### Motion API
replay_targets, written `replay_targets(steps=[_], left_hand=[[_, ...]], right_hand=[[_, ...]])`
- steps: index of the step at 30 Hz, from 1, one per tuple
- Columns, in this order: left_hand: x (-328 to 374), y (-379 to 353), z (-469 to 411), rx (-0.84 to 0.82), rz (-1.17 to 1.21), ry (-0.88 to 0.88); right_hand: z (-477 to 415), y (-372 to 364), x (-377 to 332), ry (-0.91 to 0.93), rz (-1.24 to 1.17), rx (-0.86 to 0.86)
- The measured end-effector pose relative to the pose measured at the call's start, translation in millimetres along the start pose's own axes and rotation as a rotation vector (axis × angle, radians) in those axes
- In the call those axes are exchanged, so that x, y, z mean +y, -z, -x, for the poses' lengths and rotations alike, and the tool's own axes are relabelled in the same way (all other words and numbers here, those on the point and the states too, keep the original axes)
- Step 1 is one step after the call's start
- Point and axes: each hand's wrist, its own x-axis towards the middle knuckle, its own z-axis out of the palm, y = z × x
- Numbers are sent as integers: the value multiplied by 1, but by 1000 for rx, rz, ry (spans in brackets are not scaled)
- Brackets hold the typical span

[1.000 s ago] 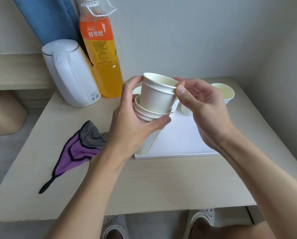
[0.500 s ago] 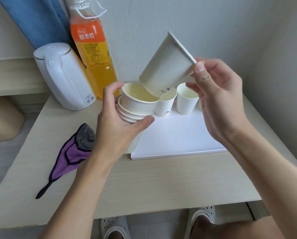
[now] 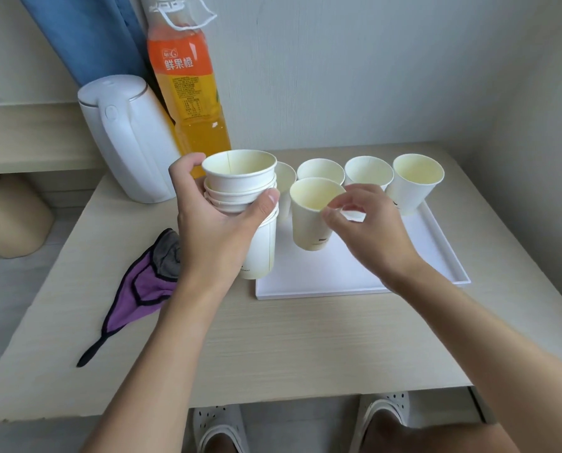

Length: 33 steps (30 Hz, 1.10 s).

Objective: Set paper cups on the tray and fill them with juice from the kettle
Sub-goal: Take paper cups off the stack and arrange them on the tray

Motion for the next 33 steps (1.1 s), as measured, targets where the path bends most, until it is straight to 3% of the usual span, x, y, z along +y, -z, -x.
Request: replay_targets(steps=[10, 18, 33], left_hand=[[-1, 9, -2, 9, 4, 5], [-3, 8, -2, -2, 4, 6], [-5, 7, -3, -13, 9, 5]], right_hand=[[4, -10, 10, -132, 12, -184], [2, -20, 21, -216, 122, -209], [-4, -43, 28, -210, 143, -162]])
